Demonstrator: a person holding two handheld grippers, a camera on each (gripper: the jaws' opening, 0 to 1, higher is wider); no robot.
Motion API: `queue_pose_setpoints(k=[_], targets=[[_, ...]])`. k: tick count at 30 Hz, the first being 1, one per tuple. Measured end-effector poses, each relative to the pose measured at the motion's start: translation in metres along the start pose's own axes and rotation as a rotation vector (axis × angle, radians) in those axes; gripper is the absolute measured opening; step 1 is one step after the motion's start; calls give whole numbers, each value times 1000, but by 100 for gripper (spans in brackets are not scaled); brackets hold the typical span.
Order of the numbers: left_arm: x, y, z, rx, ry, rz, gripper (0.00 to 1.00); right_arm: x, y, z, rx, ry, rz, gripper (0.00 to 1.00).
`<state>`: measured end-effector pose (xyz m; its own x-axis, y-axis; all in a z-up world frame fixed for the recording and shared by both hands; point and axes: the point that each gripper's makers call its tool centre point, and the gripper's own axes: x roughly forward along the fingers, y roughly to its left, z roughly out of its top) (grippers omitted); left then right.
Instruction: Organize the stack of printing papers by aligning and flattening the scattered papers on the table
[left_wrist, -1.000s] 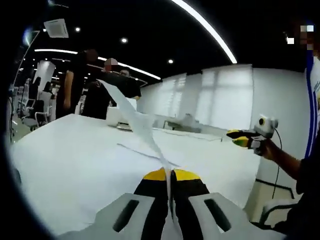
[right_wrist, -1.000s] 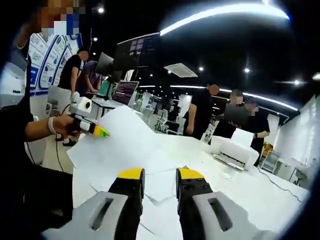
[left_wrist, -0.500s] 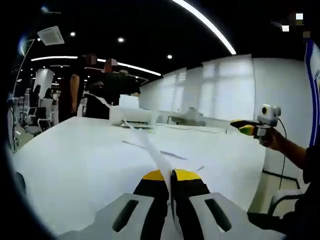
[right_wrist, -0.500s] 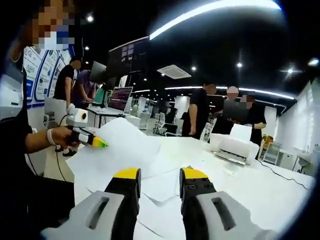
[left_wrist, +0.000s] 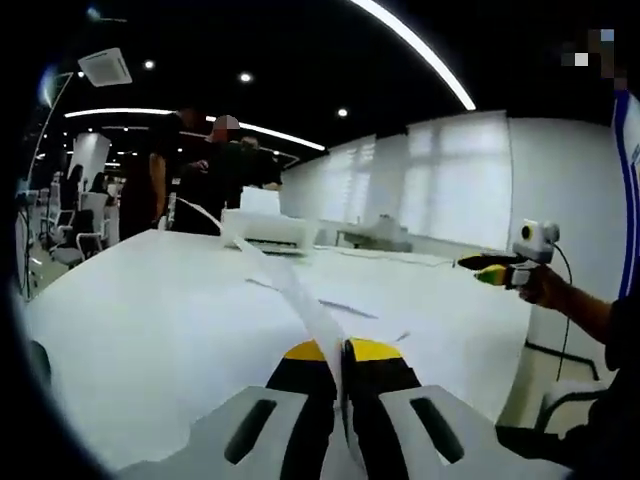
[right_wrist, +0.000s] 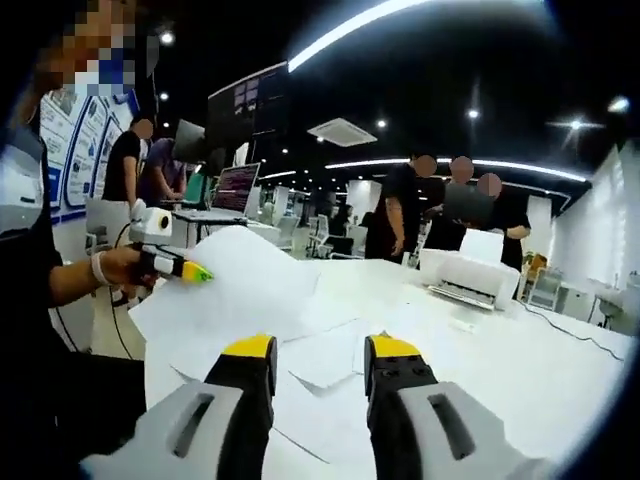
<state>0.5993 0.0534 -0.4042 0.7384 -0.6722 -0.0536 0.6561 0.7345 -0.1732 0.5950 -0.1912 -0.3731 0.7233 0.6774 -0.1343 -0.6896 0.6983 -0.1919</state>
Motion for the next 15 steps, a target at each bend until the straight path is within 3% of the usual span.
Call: queue_pose_setpoints(k=[7,15], targets=[[0,-2,-1,2,1,0,7,6,-13,-21,-22,34,-38,30],[0,-2,-2,7,1,5,8,8,-48,-54,10,85,-103,31]])
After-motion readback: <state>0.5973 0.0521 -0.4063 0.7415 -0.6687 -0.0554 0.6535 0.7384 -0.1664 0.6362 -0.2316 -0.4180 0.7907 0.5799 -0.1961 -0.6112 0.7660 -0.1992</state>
